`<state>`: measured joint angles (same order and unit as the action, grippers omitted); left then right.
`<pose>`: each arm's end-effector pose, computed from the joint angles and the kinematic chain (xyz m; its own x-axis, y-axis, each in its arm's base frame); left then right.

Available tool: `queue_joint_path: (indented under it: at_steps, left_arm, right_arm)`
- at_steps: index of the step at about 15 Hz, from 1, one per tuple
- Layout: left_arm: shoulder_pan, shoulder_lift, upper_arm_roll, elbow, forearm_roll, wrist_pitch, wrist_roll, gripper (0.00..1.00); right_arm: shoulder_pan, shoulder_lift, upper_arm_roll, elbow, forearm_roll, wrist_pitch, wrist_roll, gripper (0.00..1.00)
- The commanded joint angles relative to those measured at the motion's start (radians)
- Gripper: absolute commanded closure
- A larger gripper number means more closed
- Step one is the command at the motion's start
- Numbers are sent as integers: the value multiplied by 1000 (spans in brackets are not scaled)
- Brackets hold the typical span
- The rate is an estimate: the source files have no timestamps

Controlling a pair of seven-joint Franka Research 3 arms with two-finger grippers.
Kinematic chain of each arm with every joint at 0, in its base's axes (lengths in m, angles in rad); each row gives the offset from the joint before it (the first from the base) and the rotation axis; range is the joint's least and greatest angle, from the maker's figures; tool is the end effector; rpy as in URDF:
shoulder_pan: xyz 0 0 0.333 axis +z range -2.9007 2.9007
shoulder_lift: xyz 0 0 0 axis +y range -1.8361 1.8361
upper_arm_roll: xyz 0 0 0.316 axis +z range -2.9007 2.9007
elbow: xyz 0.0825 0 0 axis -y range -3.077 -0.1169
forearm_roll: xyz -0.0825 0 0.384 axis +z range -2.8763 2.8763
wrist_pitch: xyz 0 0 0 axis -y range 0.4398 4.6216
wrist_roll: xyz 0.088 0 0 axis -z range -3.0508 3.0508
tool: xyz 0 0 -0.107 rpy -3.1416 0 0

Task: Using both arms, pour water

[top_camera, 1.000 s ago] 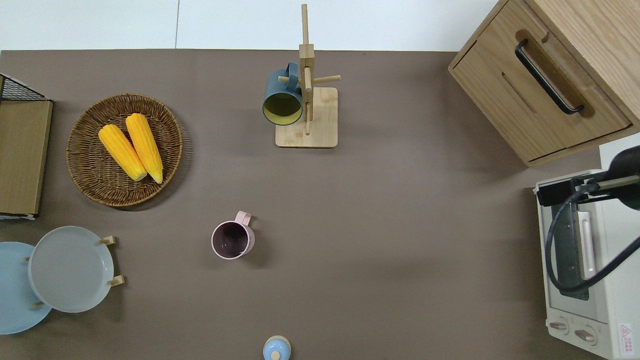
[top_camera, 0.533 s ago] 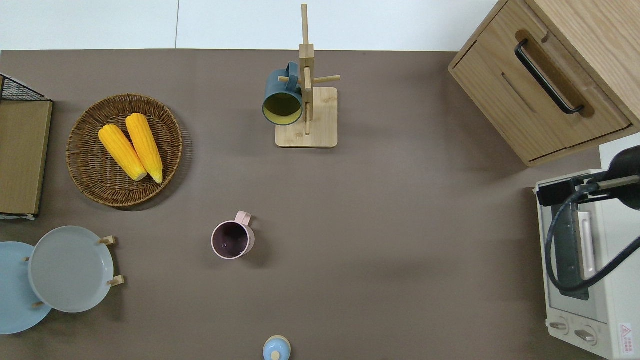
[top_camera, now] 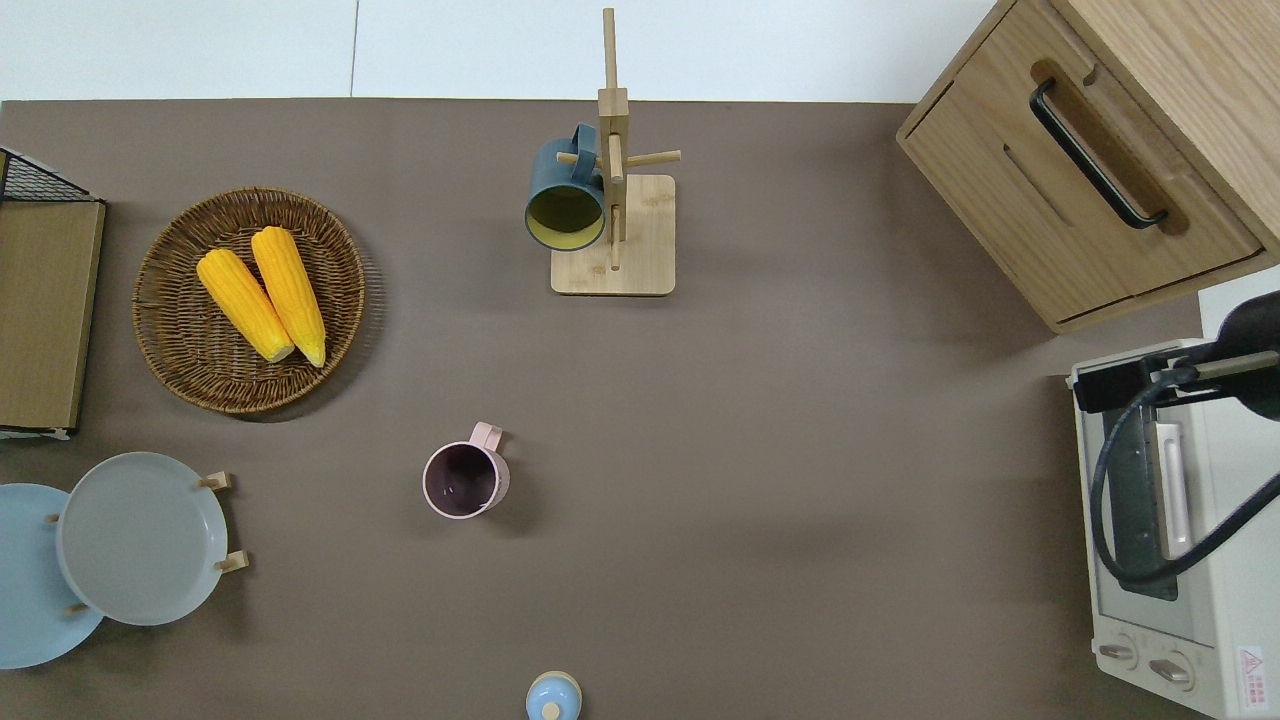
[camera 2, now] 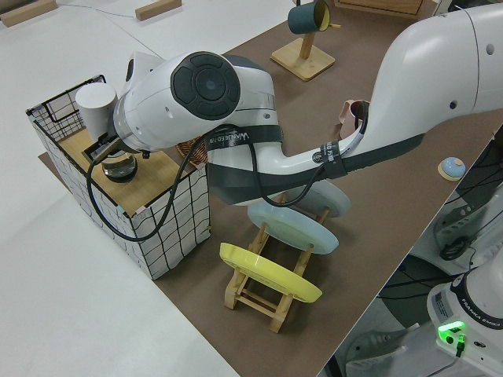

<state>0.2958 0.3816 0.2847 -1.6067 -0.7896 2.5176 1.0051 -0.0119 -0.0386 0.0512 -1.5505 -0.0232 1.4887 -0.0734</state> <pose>0.6021 0.3682 0.4747 0.7356 0.0391 0.6763 0.0447 -0.9990 0.0091 0.5339 0.0190 0.6479 0.9936 0.1105 -0.0250 0.1110 -0.9935 0.0234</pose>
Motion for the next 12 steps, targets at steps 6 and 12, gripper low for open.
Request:
queue_joint_path:
  at_steps: [6,12]
  left_arm:
    - [3,22,-9,37,-45,21,23,330]
    - [17,36,-7,44,-62,18,17,7]
  right_arm:
    - [-5,-18,-1,-20,5,2,-20,7]
    - [-5,-17,1,-20,5,2,-20,7]
